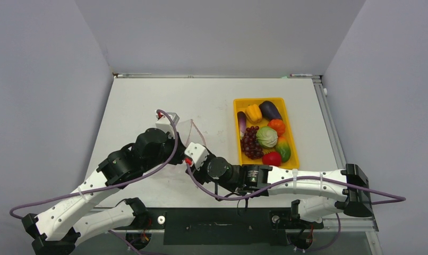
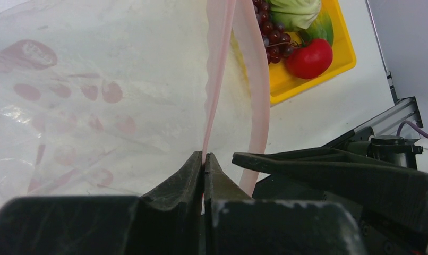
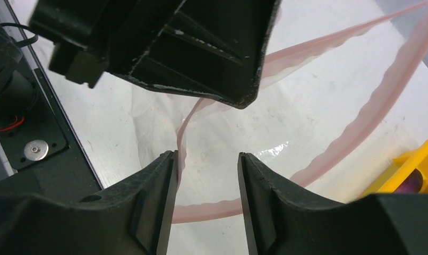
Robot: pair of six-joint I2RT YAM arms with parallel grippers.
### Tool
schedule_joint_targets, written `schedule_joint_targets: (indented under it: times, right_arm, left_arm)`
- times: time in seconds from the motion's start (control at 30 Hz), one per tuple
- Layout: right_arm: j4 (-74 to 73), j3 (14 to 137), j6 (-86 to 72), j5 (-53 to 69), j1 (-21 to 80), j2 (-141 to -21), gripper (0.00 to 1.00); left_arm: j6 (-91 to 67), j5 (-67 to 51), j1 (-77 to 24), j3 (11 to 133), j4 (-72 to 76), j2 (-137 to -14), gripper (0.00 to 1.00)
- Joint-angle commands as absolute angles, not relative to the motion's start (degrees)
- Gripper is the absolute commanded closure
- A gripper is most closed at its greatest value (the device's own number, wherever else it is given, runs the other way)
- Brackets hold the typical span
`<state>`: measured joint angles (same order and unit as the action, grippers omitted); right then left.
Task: Place the food in the zip-top bag and seal the zipper
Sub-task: Open the zipper of the food storage bag at the center of the board.
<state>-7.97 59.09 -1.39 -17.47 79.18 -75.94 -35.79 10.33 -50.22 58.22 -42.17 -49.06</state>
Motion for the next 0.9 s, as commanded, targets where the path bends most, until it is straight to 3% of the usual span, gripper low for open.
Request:
schedule_joint_targets:
  times: [0.0,0.43,0.87]
  right_arm:
    - [-8.6,61.2,-4.5,-22.0,79.2,-71.9,0.53]
    - [-12.6,63.0,-14.2,-35.2,78.4,-68.0,0.40]
    - [-11.1,64.4,-24.0,-30.3,73.3,-71.8,0.37]
  left_arm:
    - [-34.4,10.0,-50.4,60.9,-41.7,-48.5,1.00]
    - [-33.3,9.9,-50.4,63.4,-43.6,-49.7,1.00]
    - [-33.2,9.5,-50.4,64.5,-43.7,-50.6,1.00]
